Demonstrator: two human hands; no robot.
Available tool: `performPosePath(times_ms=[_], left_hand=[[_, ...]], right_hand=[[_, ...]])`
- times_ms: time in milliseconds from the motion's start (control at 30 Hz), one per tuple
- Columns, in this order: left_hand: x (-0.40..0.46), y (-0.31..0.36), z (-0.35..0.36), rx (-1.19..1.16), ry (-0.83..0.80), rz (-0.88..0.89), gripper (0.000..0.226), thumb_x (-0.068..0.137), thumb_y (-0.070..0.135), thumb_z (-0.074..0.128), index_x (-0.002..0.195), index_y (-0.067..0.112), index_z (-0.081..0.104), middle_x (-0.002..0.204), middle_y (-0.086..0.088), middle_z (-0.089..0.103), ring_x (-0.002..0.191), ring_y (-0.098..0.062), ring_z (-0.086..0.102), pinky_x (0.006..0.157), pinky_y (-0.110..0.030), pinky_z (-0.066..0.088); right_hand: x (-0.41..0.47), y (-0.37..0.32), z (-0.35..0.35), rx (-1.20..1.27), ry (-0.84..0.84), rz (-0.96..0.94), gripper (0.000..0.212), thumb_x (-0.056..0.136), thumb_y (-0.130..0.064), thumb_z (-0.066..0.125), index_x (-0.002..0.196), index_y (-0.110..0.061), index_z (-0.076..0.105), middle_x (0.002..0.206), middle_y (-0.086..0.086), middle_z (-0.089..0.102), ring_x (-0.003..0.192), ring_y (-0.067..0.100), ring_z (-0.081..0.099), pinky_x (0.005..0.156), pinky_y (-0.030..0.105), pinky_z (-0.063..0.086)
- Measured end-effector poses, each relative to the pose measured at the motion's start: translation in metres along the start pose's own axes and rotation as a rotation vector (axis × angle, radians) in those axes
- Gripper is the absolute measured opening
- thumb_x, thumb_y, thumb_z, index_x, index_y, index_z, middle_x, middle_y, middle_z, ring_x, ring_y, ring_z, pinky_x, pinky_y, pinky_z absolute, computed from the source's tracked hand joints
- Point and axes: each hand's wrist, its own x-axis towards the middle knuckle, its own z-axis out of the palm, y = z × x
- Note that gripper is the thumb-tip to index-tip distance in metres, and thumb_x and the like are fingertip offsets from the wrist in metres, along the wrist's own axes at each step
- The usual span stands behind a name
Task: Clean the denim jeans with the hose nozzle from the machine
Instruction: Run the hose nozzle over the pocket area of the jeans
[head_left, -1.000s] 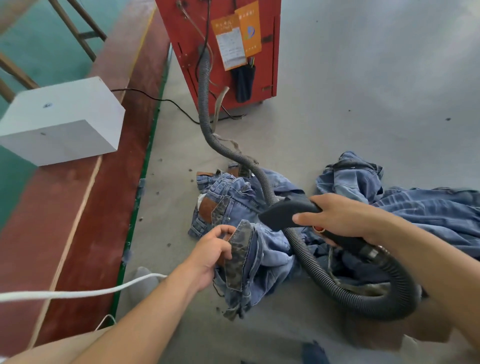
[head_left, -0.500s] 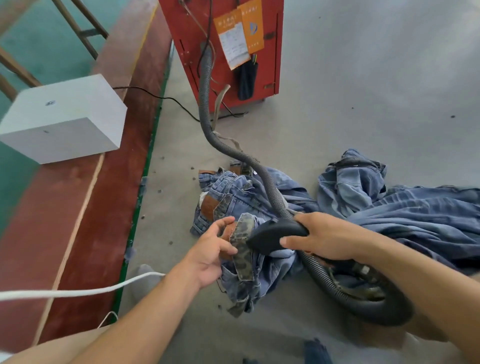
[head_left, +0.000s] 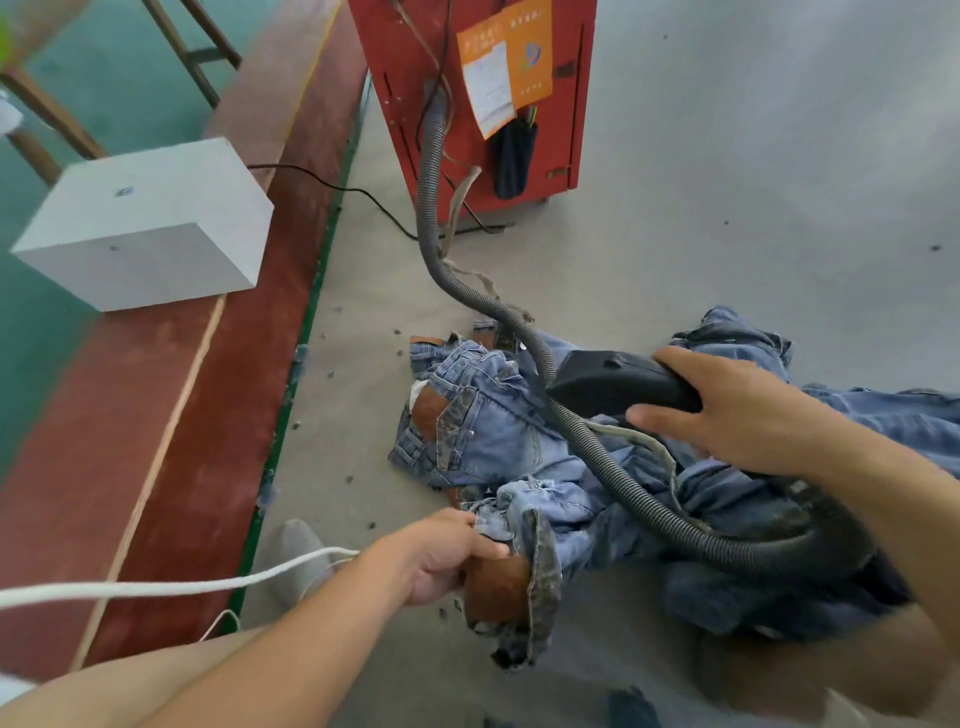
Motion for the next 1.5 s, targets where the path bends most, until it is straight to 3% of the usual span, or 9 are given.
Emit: performPosePath(times_ms=[100, 167, 267, 367, 500, 633, 833, 1100, 1500], left_hand=[[0.002, 0.002, 0.001, -0.174, 0.054, -0.005, 0.041, 0.09, -0.022, 0.049, 0.124, -0.005, 0.064, 0.105, -0.023, 0.072, 0.079, -0.033, 0.073, 0.066, -0.041, 0.062], [0.002, 0.006, -0.002, -0.319, 0.074, 0.001, 0.047, 0.084, -0.02, 0.043, 0.122, 0.001, 0.063, 0.107, -0.025, 0.066, 0.079, -0.036, 0.07, 0.073, -0.046, 0.062], [-0.005, 0.013, -0.006, -0.463, 0.009, 0.0, 0.035, 0.082, 0.018, 0.056, 0.11, 0.001, 0.07, 0.119, -0.023, 0.067, 0.095, -0.037, 0.068, 0.09, -0.048, 0.056], [-0.005, 0.014, -0.005, -0.387, -0.031, -0.102, 0.071, 0.072, 0.064, 0.082, 0.109, 0.004, 0.079, 0.125, -0.024, 0.07, 0.112, -0.04, 0.069, 0.101, -0.058, 0.053], [-0.006, 0.006, 0.006, -0.268, -0.131, -0.225, 0.073, 0.055, 0.042, 0.102, 0.111, 0.003, 0.078, 0.121, -0.022, 0.073, 0.103, -0.037, 0.073, 0.094, -0.049, 0.058], [-0.006, 0.02, -0.006, -0.374, 0.027, -0.018, 0.049, 0.08, 0.034, 0.079, 0.116, 0.001, 0.073, 0.115, -0.028, 0.073, 0.102, -0.041, 0.073, 0.095, -0.05, 0.055], [0.004, 0.025, -0.016, -0.375, -0.002, 0.145, 0.059, 0.086, 0.042, 0.071, 0.135, 0.01, 0.064, 0.125, -0.023, 0.07, 0.116, -0.042, 0.068, 0.109, -0.058, 0.047], [0.014, 0.029, -0.018, -0.253, 0.055, 0.152, 0.076, 0.082, 0.061, 0.075, 0.144, 0.019, 0.058, 0.147, -0.017, 0.057, 0.135, -0.04, 0.054, 0.117, -0.06, 0.037], [0.0, 0.022, -0.007, -0.438, -0.344, 0.129, 0.085, 0.096, 0.078, 0.032, 0.137, 0.012, 0.066, 0.146, -0.022, 0.057, 0.134, -0.042, 0.056, 0.109, -0.055, 0.048]], right_hand=[[-0.001, -0.002, 0.0, -0.096, 0.129, -0.07, 0.026, 0.092, -0.055, 0.067, 0.106, -0.038, 0.052, 0.075, -0.015, 0.06, 0.065, 0.002, 0.058, 0.056, 0.019, 0.039], [0.0, -0.004, 0.0, -0.127, 0.183, -0.111, 0.032, 0.092, -0.055, 0.066, 0.114, -0.035, 0.053, 0.075, -0.017, 0.057, 0.068, 0.0, 0.055, 0.06, 0.025, 0.041], [-0.001, -0.011, -0.002, -0.149, 0.243, -0.169, 0.043, 0.089, -0.06, 0.058, 0.122, -0.032, 0.053, 0.074, -0.017, 0.056, 0.066, 0.005, 0.056, 0.059, 0.035, 0.045], [-0.002, -0.023, -0.009, -0.143, 0.383, -0.301, 0.05, 0.089, -0.062, 0.056, 0.126, -0.028, 0.055, 0.073, -0.018, 0.052, 0.06, 0.014, 0.052, 0.06, 0.033, 0.041], [0.005, -0.038, -0.031, -0.294, 0.565, -0.586, 0.043, 0.099, -0.051, 0.059, 0.134, -0.026, 0.055, 0.096, -0.003, 0.067, 0.079, 0.02, 0.053, 0.069, 0.033, 0.043], [0.015, -0.014, -0.034, -0.644, 0.361, -0.571, 0.04, 0.095, -0.044, 0.061, 0.133, -0.034, 0.054, 0.096, -0.003, 0.067, 0.087, 0.027, 0.064, 0.08, 0.044, 0.05], [0.014, 0.055, 0.009, -0.814, -0.003, -0.283, 0.033, 0.099, -0.051, 0.056, 0.128, -0.045, 0.042, 0.107, -0.016, 0.059, 0.108, 0.015, 0.059, 0.093, 0.035, 0.039], [0.014, 0.055, 0.052, -0.744, -0.066, -0.303, 0.041, 0.098, -0.051, 0.062, 0.134, -0.046, 0.044, 0.118, -0.015, 0.056, 0.107, 0.015, 0.058, 0.097, 0.036, 0.042], [0.011, 0.045, 0.059, -0.725, -0.106, -0.31, 0.042, 0.098, -0.05, 0.061, 0.137, -0.046, 0.044, 0.117, -0.017, 0.055, 0.11, 0.015, 0.055, 0.1, 0.036, 0.037]])
